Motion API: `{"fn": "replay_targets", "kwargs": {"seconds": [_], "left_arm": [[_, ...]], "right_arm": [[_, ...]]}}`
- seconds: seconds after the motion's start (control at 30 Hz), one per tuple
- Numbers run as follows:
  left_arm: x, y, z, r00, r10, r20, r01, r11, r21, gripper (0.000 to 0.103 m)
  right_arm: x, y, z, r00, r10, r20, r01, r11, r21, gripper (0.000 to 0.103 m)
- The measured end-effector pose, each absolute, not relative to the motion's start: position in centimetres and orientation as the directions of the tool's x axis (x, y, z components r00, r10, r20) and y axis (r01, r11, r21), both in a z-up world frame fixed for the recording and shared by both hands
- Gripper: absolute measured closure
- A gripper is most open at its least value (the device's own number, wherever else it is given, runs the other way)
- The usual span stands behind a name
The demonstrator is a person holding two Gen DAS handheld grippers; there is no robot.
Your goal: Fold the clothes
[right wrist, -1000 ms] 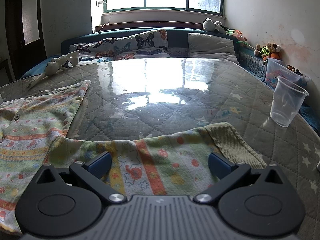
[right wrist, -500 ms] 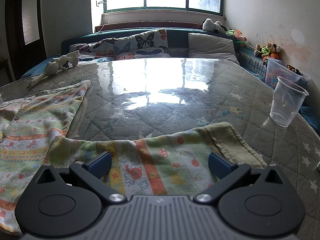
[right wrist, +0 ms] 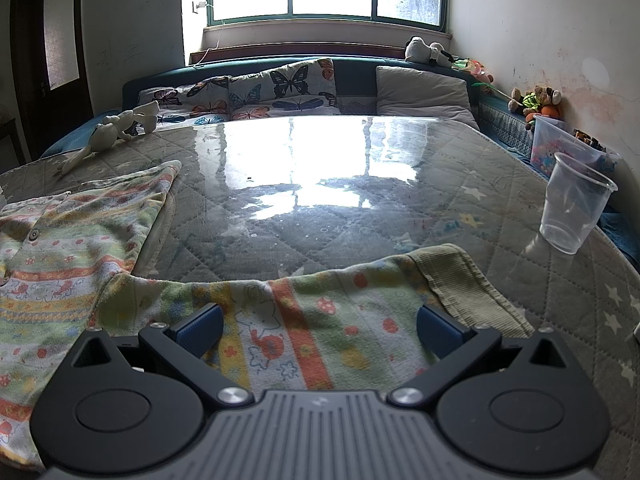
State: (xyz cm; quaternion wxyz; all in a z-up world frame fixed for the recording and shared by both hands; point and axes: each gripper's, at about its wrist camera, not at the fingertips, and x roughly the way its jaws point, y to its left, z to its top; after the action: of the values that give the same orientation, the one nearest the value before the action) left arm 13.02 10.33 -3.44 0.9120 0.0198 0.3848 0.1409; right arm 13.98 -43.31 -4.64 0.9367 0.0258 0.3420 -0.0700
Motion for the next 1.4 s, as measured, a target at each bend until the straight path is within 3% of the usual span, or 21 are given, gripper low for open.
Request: {"fn": "replay_targets", "kwargs": {"seconds": [0.9, 1.07, 1.4], "left_arm": [[14.3, 10.1, -3.2, 0.645, 0.386, -0.659, -0.271, 0.923, 0.274, 0.0], [14.4, 8.5, -1.6, 0.601, 0.332, -0.727, -0.248, 0.942, 0.226, 0.0], [13.9, 5.1, -0.1, 0.623, 0.294, -0.725, -0.181, 0.956, 0.232, 0.0]], "right_arm": [[13.8, -43.0, -4.5, 0.746, -0.134, -0.653, 0.173, 0.985, -0.004, 0.0], [13.7, -43.0, -4.5, 0.749, -0.137, -0.648, 0.178, 0.984, -0.003, 0.0], [13.7, -42.9, -4.6, 0.751, -0.136, -0.646, 0.179, 0.984, 0.001, 0.0]]}}
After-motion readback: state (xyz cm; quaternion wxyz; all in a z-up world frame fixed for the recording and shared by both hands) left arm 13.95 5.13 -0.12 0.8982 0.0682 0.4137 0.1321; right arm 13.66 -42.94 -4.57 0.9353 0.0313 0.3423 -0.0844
